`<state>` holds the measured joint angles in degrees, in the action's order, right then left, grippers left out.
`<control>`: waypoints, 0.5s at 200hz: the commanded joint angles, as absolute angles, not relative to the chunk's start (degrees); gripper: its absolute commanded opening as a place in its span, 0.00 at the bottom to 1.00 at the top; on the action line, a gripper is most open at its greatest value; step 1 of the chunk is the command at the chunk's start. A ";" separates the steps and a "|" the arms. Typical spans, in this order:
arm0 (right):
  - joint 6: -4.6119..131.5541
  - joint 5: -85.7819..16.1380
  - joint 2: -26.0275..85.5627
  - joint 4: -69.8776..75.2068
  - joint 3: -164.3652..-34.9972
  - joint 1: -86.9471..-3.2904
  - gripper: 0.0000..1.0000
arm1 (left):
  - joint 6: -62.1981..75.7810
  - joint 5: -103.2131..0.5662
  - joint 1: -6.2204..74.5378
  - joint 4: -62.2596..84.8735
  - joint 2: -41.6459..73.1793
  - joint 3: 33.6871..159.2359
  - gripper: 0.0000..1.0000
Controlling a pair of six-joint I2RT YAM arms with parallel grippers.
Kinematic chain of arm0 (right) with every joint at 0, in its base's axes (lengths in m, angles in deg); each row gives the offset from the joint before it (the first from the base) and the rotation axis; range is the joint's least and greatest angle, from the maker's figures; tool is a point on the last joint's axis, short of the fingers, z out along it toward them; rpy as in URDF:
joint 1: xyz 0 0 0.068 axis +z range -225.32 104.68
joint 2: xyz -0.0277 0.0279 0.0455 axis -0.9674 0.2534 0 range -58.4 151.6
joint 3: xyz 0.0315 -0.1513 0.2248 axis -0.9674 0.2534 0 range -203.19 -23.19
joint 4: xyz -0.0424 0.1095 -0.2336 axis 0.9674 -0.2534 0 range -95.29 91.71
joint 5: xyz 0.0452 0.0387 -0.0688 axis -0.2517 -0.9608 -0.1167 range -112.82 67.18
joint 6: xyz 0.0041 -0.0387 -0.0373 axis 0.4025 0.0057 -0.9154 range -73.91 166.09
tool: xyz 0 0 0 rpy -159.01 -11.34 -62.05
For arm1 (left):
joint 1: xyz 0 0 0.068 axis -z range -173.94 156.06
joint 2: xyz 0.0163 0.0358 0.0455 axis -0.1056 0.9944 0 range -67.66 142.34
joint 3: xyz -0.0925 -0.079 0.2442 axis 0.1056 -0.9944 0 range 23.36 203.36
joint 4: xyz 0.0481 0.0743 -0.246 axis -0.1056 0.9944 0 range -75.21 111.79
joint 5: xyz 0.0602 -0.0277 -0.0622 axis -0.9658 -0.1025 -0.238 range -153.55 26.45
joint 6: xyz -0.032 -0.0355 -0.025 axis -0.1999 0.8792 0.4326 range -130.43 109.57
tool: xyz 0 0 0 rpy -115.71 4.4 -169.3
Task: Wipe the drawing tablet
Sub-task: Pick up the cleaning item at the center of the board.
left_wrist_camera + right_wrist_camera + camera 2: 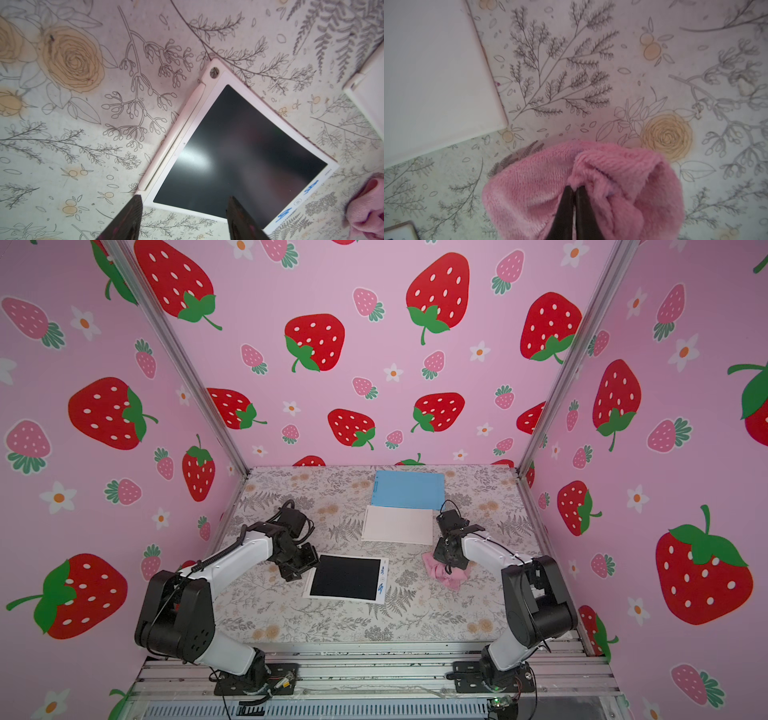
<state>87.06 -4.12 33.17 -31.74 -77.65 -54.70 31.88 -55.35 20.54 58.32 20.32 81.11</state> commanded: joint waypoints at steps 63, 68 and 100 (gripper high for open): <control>88.74 -3.57 36.04 -37.56 -76.07 -50.79 0.73 | 31.74 -53.16 20.78 58.83 22.05 82.85 0.63; 88.71 -3.69 36.81 -37.55 -76.45 -50.67 0.73 | 31.76 -53.10 20.82 58.78 21.88 82.78 0.63; 87.32 -3.00 44.28 -41.02 -81.19 -48.68 0.62 | 32.20 -53.37 20.83 58.60 20.72 81.48 0.63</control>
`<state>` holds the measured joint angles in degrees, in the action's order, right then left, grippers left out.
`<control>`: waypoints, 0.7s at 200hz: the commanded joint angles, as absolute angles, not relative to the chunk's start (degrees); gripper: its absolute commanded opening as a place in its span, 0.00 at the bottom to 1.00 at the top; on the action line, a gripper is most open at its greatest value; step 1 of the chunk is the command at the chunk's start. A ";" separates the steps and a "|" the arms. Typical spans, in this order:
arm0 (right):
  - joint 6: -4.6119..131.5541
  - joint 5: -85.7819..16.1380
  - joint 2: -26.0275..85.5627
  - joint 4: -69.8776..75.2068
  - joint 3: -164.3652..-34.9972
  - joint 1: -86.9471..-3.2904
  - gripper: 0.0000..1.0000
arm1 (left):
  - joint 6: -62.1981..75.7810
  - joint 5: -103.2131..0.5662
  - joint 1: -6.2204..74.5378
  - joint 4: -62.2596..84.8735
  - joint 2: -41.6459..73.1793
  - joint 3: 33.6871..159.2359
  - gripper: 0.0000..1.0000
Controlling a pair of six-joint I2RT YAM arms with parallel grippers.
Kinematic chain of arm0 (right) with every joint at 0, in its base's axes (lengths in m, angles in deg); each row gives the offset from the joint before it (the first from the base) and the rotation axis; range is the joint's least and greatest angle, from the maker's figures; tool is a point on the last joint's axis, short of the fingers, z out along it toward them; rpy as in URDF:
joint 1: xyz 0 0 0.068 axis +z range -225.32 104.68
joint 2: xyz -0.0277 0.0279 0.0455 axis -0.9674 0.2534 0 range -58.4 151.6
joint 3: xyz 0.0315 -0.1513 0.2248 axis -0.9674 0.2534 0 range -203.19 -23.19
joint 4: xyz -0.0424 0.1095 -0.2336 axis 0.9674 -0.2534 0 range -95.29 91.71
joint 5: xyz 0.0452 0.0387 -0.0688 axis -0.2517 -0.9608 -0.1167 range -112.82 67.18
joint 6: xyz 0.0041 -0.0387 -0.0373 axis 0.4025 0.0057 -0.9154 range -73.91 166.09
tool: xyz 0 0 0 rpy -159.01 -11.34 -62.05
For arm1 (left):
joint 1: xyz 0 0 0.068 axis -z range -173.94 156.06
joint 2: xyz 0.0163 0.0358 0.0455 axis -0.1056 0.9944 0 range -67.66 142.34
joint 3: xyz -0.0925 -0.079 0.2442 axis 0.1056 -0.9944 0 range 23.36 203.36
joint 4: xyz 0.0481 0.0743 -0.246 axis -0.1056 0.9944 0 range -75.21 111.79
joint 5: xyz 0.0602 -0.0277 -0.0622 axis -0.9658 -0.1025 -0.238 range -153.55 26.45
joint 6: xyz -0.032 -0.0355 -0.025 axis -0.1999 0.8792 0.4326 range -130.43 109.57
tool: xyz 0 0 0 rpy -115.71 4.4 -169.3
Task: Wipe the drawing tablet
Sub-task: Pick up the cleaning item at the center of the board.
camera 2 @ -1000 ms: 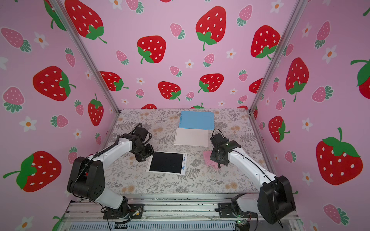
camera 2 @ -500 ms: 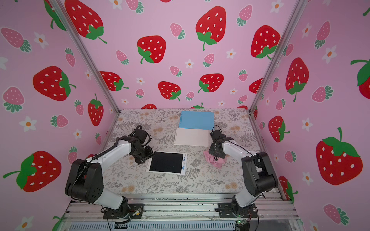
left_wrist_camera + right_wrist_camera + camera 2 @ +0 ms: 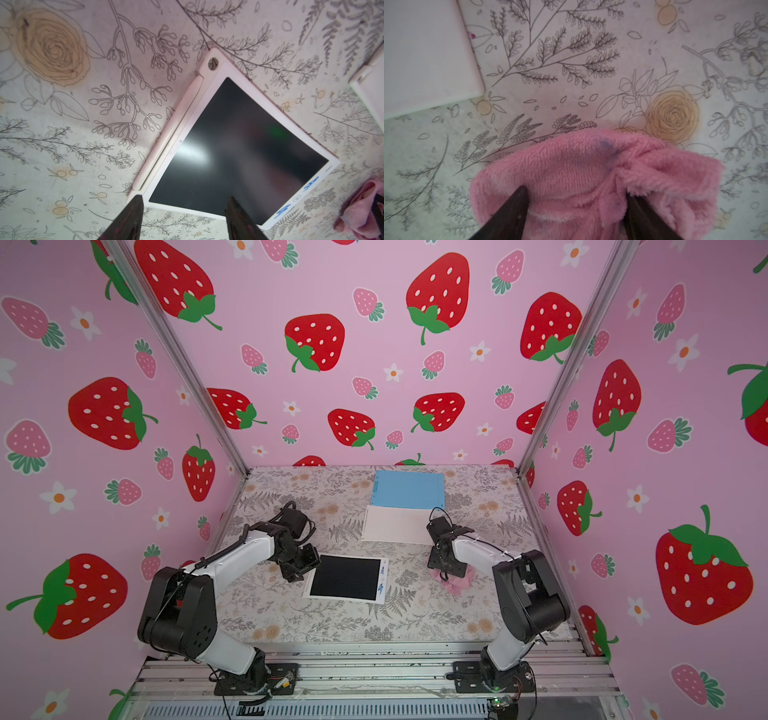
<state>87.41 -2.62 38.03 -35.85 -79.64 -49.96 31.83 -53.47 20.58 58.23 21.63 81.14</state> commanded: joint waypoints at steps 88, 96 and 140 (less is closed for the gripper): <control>83.53 0.95 25.57 -25.22 -75.29 -40.90 0.00 | 22.98 -50.40 13.38 61.83 21.65 80.55 0.62; 80.86 2.16 23.08 -19.79 -72.86 -37.88 0.00 | 21.02 -49.63 12.56 62.07 22.64 80.65 0.62; 74.26 5.77 22.22 -0.84 -68.41 -24.24 0.00 | 16.23 -50.05 10.98 61.34 24.38 79.71 0.63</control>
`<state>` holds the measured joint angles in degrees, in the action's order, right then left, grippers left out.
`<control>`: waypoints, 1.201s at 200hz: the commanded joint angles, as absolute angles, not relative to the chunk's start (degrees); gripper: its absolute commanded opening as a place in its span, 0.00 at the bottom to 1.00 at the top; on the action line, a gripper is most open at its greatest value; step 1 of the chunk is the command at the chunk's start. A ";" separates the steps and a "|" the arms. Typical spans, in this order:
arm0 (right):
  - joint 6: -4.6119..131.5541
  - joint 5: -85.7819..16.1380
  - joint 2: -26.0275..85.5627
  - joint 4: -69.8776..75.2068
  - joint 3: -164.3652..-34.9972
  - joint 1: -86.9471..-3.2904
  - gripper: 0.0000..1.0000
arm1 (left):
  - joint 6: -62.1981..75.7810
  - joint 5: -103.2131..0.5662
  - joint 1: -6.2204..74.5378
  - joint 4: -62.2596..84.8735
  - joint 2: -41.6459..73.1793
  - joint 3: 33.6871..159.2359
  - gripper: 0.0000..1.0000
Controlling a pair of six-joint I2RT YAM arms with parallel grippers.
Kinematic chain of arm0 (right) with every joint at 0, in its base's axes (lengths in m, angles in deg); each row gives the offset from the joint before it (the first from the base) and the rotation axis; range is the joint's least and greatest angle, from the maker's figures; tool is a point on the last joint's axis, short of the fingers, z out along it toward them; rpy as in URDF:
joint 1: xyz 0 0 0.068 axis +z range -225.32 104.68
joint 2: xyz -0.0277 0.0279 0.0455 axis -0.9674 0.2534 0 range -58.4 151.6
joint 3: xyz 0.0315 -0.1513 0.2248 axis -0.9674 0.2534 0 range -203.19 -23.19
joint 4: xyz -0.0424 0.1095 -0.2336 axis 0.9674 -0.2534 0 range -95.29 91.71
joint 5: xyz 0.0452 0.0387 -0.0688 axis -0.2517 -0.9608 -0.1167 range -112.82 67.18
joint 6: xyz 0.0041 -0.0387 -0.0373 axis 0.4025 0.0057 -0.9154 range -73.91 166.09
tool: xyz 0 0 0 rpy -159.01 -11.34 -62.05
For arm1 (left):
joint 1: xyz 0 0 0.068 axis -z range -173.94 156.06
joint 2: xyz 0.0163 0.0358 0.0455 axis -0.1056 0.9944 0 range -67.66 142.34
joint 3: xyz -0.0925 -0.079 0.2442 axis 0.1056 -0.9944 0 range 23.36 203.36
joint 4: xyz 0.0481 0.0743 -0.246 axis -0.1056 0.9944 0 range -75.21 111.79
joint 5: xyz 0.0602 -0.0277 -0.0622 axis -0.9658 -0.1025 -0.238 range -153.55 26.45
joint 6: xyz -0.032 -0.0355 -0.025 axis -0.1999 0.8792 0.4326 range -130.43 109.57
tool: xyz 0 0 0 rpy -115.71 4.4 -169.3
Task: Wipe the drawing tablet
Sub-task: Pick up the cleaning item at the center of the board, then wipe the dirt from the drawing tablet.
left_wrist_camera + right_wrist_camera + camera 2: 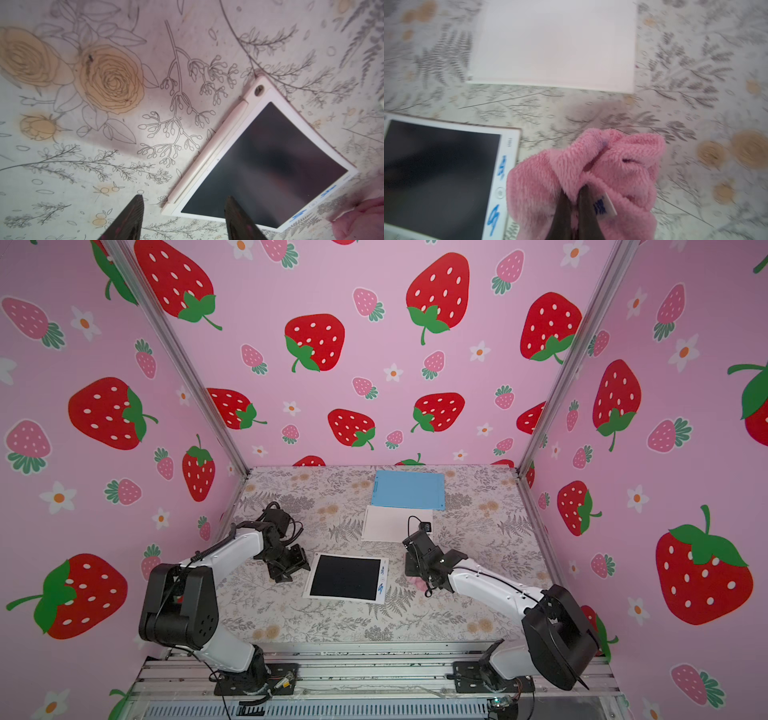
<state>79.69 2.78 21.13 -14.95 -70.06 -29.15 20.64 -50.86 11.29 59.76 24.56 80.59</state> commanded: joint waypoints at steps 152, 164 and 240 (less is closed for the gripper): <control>73.03 5.10 39.99 11.03 -66.66 -19.42 0.00 | 18.90 -54.78 15.19 56.21 32.62 78.11 0.58; 73.68 4.86 41.81 11.03 -66.50 -19.66 0.00 | 19.70 -54.89 15.29 55.63 32.79 77.27 0.56; 66.25 -4.60 56.42 9.88 -84.20 -19.77 0.00 | 23.21 -59.12 15.91 59.54 34.20 78.87 0.49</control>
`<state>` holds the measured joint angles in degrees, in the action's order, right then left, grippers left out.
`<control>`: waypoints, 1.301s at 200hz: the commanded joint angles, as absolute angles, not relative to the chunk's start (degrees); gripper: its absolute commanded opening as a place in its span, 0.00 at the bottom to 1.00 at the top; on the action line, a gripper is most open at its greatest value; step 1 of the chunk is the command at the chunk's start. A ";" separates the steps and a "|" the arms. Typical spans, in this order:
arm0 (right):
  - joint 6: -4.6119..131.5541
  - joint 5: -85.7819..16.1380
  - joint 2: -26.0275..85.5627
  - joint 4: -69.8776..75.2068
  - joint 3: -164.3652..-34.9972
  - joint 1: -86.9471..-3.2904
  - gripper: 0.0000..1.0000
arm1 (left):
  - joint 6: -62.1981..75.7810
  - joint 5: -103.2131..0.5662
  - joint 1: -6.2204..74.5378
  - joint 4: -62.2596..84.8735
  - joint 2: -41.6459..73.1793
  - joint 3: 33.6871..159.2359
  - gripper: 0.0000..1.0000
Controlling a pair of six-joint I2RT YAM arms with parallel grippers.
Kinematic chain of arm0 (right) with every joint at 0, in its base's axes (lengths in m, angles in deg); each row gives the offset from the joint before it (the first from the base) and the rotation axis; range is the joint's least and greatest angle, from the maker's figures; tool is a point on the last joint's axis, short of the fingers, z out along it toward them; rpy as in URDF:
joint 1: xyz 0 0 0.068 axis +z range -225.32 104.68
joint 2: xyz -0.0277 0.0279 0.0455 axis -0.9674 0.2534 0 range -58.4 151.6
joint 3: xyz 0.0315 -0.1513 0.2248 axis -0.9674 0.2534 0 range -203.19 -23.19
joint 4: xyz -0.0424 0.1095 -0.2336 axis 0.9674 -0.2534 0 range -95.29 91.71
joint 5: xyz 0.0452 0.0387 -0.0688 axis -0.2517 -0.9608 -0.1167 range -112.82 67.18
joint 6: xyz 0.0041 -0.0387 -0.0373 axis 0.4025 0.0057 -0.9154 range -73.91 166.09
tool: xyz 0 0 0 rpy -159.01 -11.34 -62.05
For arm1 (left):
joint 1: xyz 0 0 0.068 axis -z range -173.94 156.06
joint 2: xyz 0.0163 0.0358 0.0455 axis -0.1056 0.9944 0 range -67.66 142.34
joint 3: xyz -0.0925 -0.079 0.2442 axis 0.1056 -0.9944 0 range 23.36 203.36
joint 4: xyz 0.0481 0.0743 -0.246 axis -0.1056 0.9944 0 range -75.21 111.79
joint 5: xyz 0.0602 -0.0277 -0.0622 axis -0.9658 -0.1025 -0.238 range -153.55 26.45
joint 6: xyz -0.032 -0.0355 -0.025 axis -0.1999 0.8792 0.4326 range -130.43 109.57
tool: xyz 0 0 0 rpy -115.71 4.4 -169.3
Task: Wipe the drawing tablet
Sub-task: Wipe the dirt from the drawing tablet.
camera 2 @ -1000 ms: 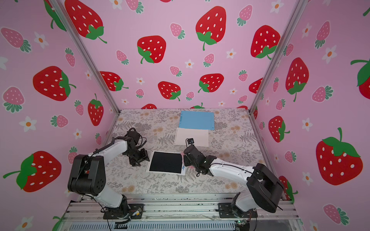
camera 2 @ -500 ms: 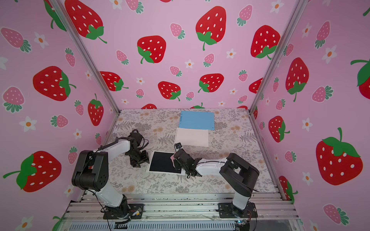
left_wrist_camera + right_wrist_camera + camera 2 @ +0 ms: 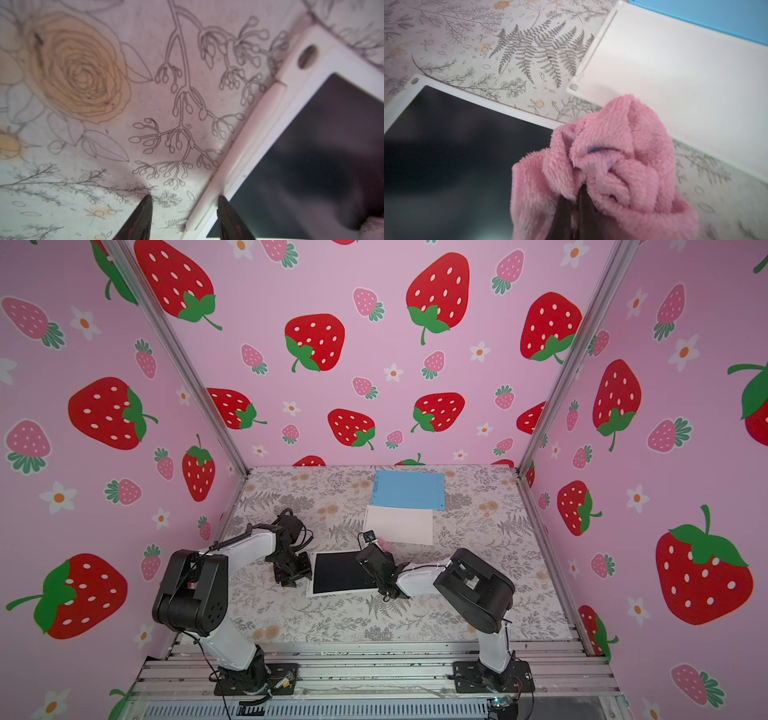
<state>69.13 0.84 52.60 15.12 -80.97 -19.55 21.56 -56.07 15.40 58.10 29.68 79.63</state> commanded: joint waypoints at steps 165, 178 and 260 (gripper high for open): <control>72.63 -8.40 57.16 -0.01 -86.59 -31.89 0.00 | 20.68 -62.76 15.90 68.75 44.15 90.60 0.36; 70.97 -8.70 56.00 0.70 -85.15 -33.14 0.00 | 20.64 -62.76 15.94 68.80 44.13 90.64 0.35; 72.05 -11.39 62.53 -4.47 -94.59 -28.91 0.00 | 20.38 -62.62 15.94 69.02 44.35 90.86 0.34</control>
<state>68.28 -9.26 62.55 2.05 -99.79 -22.55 20.64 -56.02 16.10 70.56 40.47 92.70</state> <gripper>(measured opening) 0.063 0.344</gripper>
